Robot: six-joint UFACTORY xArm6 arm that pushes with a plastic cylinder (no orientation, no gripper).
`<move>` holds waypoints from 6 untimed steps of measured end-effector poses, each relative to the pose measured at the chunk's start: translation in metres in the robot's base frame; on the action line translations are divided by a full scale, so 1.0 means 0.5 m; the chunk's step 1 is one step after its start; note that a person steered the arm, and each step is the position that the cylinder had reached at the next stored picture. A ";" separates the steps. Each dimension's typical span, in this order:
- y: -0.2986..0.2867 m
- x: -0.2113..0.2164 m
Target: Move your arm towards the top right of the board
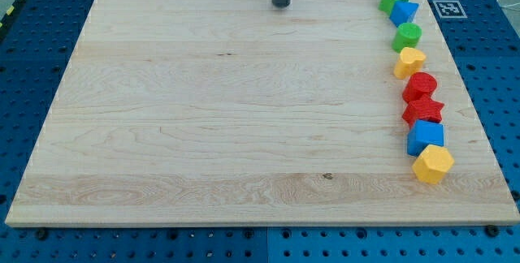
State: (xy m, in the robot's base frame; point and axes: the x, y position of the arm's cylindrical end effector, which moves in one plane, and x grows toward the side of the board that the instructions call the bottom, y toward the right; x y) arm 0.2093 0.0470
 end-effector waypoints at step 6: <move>0.390 -0.036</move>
